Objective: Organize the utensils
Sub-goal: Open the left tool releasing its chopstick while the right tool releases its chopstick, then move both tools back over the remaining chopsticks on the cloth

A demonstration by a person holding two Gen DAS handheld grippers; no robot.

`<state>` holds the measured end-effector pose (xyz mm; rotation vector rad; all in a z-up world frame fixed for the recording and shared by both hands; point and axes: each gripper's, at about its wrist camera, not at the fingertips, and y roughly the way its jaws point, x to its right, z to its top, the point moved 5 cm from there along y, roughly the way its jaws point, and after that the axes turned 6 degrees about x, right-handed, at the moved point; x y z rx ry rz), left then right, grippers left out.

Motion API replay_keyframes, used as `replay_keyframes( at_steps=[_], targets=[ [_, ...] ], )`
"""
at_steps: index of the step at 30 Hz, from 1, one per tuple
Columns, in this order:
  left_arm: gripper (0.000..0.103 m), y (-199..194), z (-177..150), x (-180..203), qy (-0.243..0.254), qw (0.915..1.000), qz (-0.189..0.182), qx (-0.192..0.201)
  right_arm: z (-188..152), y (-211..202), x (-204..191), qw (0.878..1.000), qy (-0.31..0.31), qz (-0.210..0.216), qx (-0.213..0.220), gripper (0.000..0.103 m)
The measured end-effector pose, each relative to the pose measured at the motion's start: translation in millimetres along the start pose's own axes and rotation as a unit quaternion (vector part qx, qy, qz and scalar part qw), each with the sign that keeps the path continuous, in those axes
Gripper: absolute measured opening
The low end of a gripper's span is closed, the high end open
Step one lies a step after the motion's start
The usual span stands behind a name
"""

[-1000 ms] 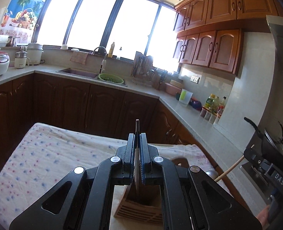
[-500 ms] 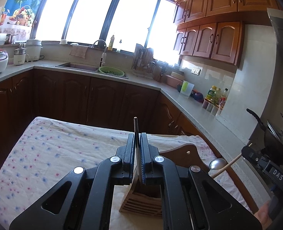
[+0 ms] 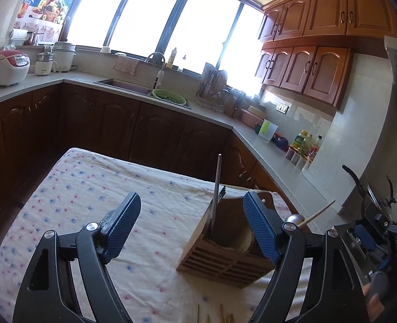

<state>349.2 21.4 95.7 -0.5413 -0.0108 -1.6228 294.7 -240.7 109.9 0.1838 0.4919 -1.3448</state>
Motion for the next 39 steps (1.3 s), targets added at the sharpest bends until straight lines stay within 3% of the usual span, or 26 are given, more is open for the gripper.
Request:
replay_keyframes(
  at_steps=[12, 19, 31, 39],
  targets=[
    [0.083, -55.1, -60.2, -18.3, 0.006, 0.9983, 0.013, -0.056, -41.8, -71.7, -6.5, 0.999, -0.042, -0.017, -0.024, 0.097],
    [0.083, -77.3, -98.5, -27.1, 0.008, 0.9959, 0.021, -0.087, -75.3, -93.4, -1.1, 0.997, -0.047, -0.032, -0.057, 0.097],
    [0.083, -81.4, -147.4, -29.4, 0.026, 0.9898, 0.025, -0.138, -140.2, -98.7, 13.3, 0.990, -0.048, -0.048, -0.127, 0.097],
    [0.083, -72.3, -161.6, -28.0, 0.036, 0.9859, 0.030, -0.160, -156.1, -89.0, 21.4, 0.985, -0.048, -0.057, -0.157, 0.097]
  ],
)
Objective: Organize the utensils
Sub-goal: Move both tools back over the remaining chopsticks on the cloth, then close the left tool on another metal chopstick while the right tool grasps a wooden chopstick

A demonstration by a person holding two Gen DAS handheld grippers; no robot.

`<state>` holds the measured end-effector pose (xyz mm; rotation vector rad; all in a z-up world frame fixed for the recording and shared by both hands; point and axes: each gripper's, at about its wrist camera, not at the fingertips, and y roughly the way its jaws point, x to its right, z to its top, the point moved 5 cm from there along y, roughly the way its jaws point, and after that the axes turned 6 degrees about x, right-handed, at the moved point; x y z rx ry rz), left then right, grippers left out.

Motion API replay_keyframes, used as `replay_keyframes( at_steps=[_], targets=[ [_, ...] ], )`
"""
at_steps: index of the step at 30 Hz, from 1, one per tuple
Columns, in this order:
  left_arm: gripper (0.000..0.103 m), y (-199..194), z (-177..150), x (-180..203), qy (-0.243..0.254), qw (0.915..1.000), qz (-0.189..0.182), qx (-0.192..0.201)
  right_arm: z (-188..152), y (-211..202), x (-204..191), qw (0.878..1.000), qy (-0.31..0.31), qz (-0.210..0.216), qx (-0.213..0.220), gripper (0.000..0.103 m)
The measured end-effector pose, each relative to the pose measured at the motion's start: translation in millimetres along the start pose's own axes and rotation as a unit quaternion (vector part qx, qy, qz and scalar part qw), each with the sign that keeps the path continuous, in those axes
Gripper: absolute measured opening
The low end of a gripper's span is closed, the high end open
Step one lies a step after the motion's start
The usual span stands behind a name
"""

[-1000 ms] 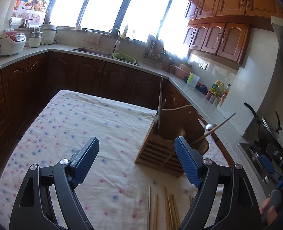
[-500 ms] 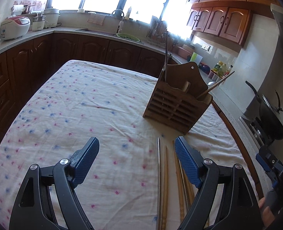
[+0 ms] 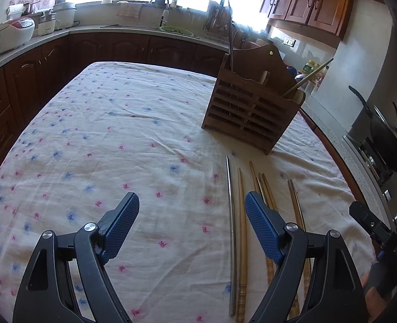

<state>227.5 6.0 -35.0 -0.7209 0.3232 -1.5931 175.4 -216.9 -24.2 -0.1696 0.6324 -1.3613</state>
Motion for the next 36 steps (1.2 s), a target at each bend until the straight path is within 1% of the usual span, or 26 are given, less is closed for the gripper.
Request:
replay_keyframes(
  at_steps=[5, 6, 7, 8, 9, 10, 12, 13, 15, 19, 20, 21, 22, 25, 28, 30, 33, 36],
  targets=[
    [0.082, 10.2, -1.1, 2.5, 0.009, 0.9998, 0.003, -0.018, -3.4, 8.6, 4.1, 1.000, -0.003, -0.010, -0.013, 0.094],
    [0.082, 12.4, -0.7, 3.4, 0.011, 0.9997, 0.002, -0.021, -2.9, 10.1, 4.7, 1.000, -0.004, -0.016, -0.015, 0.089],
    [0.081, 14.4, 0.4, 4.6, 0.012, 0.9997, -0.001, -0.023, -3.2, 11.9, 5.3, 1.000, -0.006, -0.020, -0.019, 0.082],
    [0.077, 17.6, 1.3, 6.1, 0.014, 0.9995, -0.004, -0.027, -3.5, 14.8, 6.6, 0.999, -0.006, -0.021, -0.024, 0.079],
    [0.071, 21.2, 2.3, 8.0, 0.018, 0.9993, -0.006, -0.033, -3.8, 17.8, 8.0, 0.999, -0.005, -0.022, -0.030, 0.073],
    [0.068, 25.1, 3.2, 10.0, 0.023, 0.9989, -0.007, -0.040, -3.8, 20.6, 8.9, 0.999, -0.004, -0.022, -0.035, 0.067],
    [0.059, 33.8, 4.9, 14.6, 0.035, 0.9978, -0.009, -0.056, -3.4, 26.4, 9.7, 0.999, -0.006, -0.023, -0.043, 0.059],
    [0.056, 38.6, 5.7, 17.3, 0.041, 0.9971, -0.009, -0.063, -3.1, 29.4, 10.1, 0.999, -0.006, -0.023, -0.047, 0.057],
    [0.046, 47.4, 6.9, 22.4, 0.052, 0.9957, -0.012, -0.075, -2.7, 35.7, 10.0, 0.998, -0.006, -0.023, -0.055, 0.051],
    [0.041, 65.9, 6.7, 30.8, 0.065, 0.9925, -0.020, -0.101, -3.5, 51.5, 9.8, 0.997, -0.012, -0.028, -0.077, 0.040],
    [0.037, 70.6, 6.3, 32.3, 0.066, 0.9918, -0.022, -0.107, -4.6, 56.7, 10.1, 0.996, -0.015, -0.031, -0.085, 0.039],
    [0.034, 75.0, 5.8, 33.7, 0.067, 0.9910, -0.023, -0.113, -6.2, 61.7, 10.7, 0.995, -0.017, -0.033, -0.093, 0.036],
    [0.033, 79.9, 5.4, 35.3, 0.068, 0.9903, -0.025, -0.119, -7.6, 66.5, 11.3, 0.994, -0.018, -0.036, -0.101, 0.031],
    [0.030, 91.1, 6.8, 39.3, 0.074, 0.9889, -0.027, -0.126, -11.8, 79.3, 13.5, 0.992, -0.022, -0.043, -0.117, 0.021],
    [0.027, 102.0, 8.2, 44.3, 0.083, 0.9870, -0.028, -0.135, -15.8, 91.3, 15.5, 0.990, -0.025, -0.047, -0.134, 0.018],
    [0.023, 108.7, 8.0, 47.2, 0.092, 0.9856, -0.025, -0.139, -15.3, 94.7, 15.2, 0.989, -0.033, -0.051, -0.134, 0.015],
    [0.023, 113.1, 8.7, 53.1, 0.115, 0.9839, -0.020, -0.136, -12.2, 100.4, 14.1, 0.988, -0.040, -0.053, -0.137, 0.012],
    [0.023, 116.7, 9.1, 57.5, 0.124, 0.9829, -0.018, -0.135, -9.3, 106.8, 13.8, 0.988, -0.045, -0.052, -0.138, 0.011]
  ],
)
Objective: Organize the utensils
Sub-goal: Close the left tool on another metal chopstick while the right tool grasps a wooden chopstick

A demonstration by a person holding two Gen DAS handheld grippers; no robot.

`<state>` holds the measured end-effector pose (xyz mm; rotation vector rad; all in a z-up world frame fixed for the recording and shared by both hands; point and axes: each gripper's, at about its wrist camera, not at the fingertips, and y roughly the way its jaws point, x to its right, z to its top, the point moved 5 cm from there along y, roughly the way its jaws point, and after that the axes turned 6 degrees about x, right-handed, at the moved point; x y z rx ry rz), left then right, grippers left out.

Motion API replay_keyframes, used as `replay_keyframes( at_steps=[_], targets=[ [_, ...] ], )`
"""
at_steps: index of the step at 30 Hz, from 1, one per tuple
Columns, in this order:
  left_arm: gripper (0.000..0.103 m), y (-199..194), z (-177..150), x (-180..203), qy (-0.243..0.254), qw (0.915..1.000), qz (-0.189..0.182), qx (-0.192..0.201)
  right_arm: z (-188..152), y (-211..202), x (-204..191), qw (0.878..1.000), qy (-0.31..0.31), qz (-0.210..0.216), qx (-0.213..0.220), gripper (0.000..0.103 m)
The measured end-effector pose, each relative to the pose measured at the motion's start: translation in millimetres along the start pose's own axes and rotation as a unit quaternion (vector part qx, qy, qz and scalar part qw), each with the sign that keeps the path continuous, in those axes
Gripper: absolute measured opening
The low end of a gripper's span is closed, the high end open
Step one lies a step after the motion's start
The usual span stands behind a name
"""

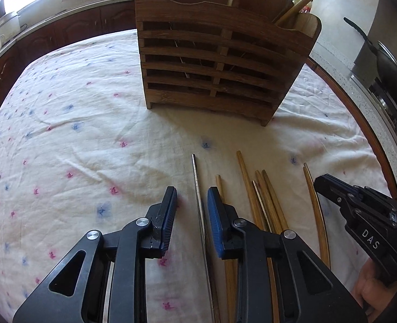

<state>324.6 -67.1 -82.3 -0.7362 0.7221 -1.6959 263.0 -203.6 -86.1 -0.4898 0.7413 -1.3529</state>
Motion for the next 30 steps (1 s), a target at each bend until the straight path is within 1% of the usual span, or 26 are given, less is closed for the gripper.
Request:
replay_keyframes(
  at_steps=[5, 6, 8, 12, 13, 15, 16, 19, 21, 23, 25, 30],
  targets=[
    [0.022, 2.1, 1.1, 6.4, 0.027, 0.9996, 0.010, -0.002, 8.6, 9.4, -4.6, 1.000, -0.008, 0.007, -0.004, 0.011],
    [0.022, 1.5, 0.2, 6.1, 0.029, 0.9995, 0.008, -0.001, 7.7, 12.0, -5.5, 1.000, -0.012, 0.007, -0.009, 0.012],
    [0.022, 1.2, -0.4, 5.3, 0.030, 0.9995, 0.006, -0.001, 5.6, 11.5, -8.4, 1.000, -0.030, -0.003, -0.004, 0.012],
    [0.022, 4.3, 1.2, 11.9, 0.039, 0.9991, 0.014, 0.001, 3.1, 12.3, -12.7, 0.999, -0.044, -0.017, 0.000, 0.012],
    [0.020, 4.3, 0.8, 14.1, 0.041, 0.9991, 0.014, 0.005, 3.5, 13.1, -14.2, 0.999, -0.048, -0.021, 0.002, 0.012],
    [0.005, 5.6, 1.7, 17.3, 0.041, 0.9991, 0.012, 0.008, 3.7, 14.0, -17.1, 0.998, -0.057, -0.027, 0.003, 0.012],
    [0.005, 4.3, 1.1, 15.7, 0.037, 0.9993, 0.007, 0.007, 3.8, 13.8, -17.3, 0.998, -0.057, -0.024, 0.002, 0.009],
    [0.004, 0.8, 0.8, 11.6, 0.013, 0.9997, -0.018, 0.006, 5.1, 12.2, -13.7, 0.999, -0.042, -0.008, -0.001, 0.006],
    [0.004, -8.4, -1.4, 4.5, -0.003, 0.9995, -0.029, 0.014, 5.2, 7.2, -10.4, 1.000, -0.022, 0.009, -0.003, 0.005],
    [0.004, -21.2, -2.0, -1.5, -0.016, 0.9989, -0.036, 0.026, 7.3, -3.9, -10.0, 1.000, -0.009, 0.021, 0.008, 0.004],
    [0.004, -36.9, -1.1, -6.7, -0.029, 0.9976, -0.050, 0.039, 11.7, -18.0, -10.7, 0.999, 0.000, 0.035, 0.021, 0.004],
    [0.004, -90.7, 9.7, -19.7, -0.060, 0.9905, -0.083, 0.092, 29.2, -61.7, -12.6, 0.996, 0.012, 0.057, 0.064, 0.004]
  ],
)
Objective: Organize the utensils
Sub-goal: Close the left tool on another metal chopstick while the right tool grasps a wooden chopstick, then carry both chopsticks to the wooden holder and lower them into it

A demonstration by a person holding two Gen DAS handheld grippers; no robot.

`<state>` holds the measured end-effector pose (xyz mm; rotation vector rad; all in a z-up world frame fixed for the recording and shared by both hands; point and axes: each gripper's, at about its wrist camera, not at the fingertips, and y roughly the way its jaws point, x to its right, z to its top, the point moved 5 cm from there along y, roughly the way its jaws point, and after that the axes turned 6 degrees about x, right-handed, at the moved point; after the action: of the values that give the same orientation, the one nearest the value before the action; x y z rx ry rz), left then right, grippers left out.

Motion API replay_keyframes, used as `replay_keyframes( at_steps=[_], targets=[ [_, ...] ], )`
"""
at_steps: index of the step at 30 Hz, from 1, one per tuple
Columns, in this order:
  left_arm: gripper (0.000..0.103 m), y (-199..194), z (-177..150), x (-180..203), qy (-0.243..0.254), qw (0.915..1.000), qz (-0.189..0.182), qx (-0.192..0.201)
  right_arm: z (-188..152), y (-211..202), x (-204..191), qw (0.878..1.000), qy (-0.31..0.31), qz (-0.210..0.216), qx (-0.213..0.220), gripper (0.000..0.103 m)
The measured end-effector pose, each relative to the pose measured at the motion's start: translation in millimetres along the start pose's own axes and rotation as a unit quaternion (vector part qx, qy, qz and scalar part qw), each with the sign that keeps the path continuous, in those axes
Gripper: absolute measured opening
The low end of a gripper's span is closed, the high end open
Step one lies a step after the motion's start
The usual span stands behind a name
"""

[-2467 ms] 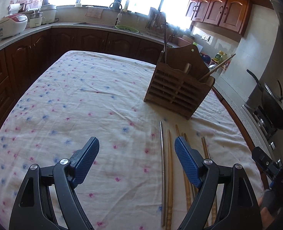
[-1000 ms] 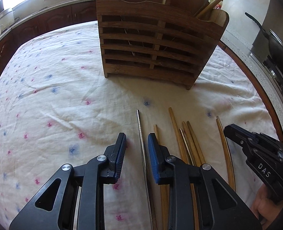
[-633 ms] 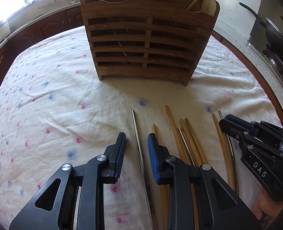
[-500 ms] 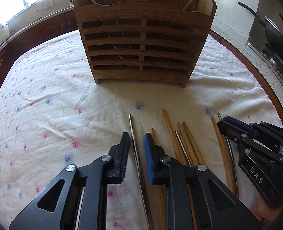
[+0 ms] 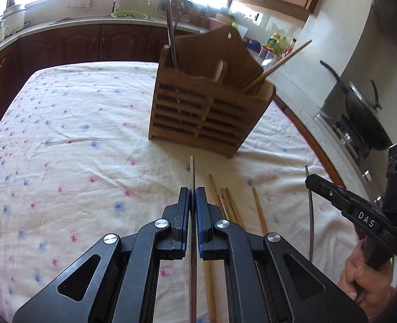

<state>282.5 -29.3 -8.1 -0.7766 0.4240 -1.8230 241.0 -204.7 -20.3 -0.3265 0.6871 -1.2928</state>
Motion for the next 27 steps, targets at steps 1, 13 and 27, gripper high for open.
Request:
replay_keyframes(
  at_steps=[1, 13, 27],
  targets=[
    [0.004, -10.6, 3.8, -0.2, -0.004, 0.9999, -0.006, 0.012, 5.3, -8.5, -1.7, 1.000, 0.001, 0.003, 0.010, 0.004],
    [0.004, -87.1, 43.1, 5.2, -0.010, 0.9947, -0.031, 0.097, 67.8, -96.0, -25.4, 0.991, -0.009, 0.034, 0.126, 0.004],
    [0.004, -102.4, 61.8, 6.3, -0.009, 0.9893, -0.026, 0.143, 89.5, -105.8, -25.6, 0.987, -0.008, 0.040, 0.156, 0.004]
  ],
)
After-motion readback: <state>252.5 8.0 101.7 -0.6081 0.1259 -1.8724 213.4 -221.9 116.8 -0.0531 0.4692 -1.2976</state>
